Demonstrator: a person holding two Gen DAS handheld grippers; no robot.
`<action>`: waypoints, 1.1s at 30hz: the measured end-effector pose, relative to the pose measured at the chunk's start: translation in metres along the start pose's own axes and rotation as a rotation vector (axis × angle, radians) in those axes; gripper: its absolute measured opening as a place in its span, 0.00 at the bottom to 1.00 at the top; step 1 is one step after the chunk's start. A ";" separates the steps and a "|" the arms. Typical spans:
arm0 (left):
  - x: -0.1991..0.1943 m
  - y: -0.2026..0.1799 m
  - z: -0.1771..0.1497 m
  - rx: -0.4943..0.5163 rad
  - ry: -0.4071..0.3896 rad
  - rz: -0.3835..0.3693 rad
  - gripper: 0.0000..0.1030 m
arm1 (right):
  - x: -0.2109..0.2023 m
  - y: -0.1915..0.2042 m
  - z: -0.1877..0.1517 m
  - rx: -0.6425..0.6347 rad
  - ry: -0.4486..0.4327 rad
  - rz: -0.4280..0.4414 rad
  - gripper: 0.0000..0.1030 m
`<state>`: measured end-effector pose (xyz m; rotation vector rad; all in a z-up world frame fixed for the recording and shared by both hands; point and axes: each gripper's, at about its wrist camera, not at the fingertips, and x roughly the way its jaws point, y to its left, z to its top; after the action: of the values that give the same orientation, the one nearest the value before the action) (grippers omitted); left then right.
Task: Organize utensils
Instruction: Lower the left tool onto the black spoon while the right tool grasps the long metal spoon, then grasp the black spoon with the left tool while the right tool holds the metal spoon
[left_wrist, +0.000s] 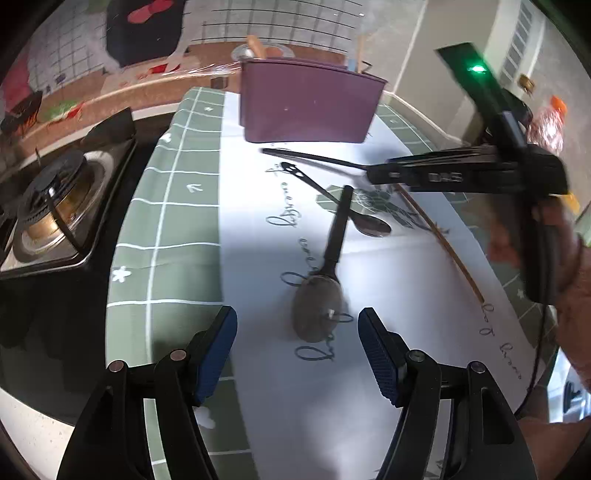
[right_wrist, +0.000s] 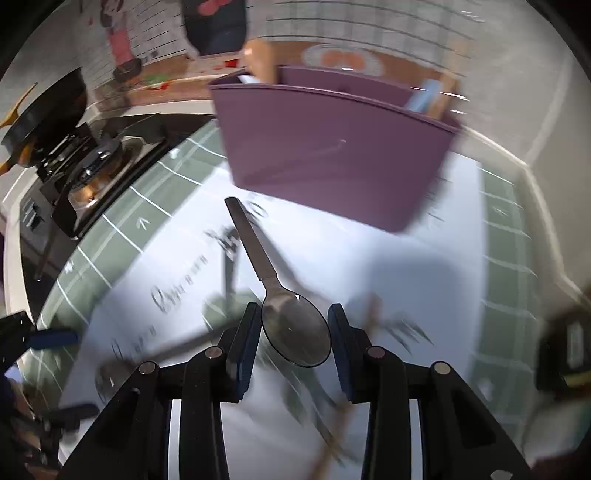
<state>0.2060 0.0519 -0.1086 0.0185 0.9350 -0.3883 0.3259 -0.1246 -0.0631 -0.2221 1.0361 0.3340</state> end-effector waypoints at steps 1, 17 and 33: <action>0.002 -0.001 0.000 0.004 0.002 0.002 0.67 | -0.007 -0.006 -0.008 0.008 0.000 -0.017 0.34; 0.029 -0.022 0.008 0.027 0.012 0.110 0.35 | -0.040 -0.041 -0.097 0.123 0.084 -0.051 0.40; 0.010 -0.010 0.007 -0.049 -0.009 0.087 0.35 | -0.023 -0.009 -0.044 -0.028 0.032 -0.015 0.45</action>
<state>0.2136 0.0387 -0.1103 0.0123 0.9310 -0.2844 0.2837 -0.1515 -0.0647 -0.2613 1.0617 0.3328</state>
